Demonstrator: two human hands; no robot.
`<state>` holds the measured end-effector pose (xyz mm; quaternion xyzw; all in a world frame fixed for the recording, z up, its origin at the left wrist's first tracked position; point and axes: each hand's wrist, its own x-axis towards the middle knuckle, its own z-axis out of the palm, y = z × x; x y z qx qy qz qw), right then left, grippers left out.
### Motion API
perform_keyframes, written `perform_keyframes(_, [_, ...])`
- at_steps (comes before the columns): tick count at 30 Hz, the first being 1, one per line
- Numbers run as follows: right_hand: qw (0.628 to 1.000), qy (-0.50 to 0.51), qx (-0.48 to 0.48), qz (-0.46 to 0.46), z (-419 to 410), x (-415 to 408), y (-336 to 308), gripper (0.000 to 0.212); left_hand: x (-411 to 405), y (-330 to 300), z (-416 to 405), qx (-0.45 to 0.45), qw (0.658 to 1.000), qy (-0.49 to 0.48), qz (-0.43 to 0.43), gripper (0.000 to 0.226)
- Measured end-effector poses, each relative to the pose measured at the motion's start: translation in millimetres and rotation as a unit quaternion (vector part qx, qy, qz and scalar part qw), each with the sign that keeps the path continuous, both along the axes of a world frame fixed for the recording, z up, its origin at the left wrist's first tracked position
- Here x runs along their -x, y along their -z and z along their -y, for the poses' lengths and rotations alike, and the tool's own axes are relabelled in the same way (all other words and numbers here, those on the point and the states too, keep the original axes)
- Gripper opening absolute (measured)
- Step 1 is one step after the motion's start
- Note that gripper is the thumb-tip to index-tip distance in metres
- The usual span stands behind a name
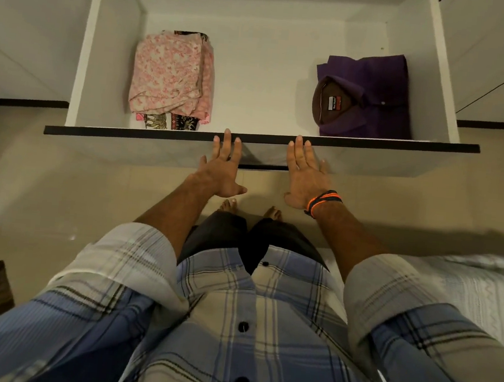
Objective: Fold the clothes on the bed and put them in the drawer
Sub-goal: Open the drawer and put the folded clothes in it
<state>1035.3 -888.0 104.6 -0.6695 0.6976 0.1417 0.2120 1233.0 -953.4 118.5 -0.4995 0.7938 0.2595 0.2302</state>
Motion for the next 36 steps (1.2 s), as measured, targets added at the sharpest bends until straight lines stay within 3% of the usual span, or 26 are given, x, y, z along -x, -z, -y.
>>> perform_keyframes(9, [1.0,0.009,-0.018,0.021,50.3,12.3,-3.5,0.113,15.0,-1.4,46.1,-0.009,1.0,-0.003,0.018,0.119])
perform_keyframes(25, [0.999,-0.009,-0.009,0.035,208.6,52.6,-7.6,0.113,57.3,-4.0,204.4,0.003,1.0,-0.012,0.027,0.124])
perform_keyframes(36, [1.0,0.009,-0.001,0.022,299.0,65.7,-0.7,0.117,80.4,10.0,288.3,0.009,0.999,-0.017,0.029,0.137])
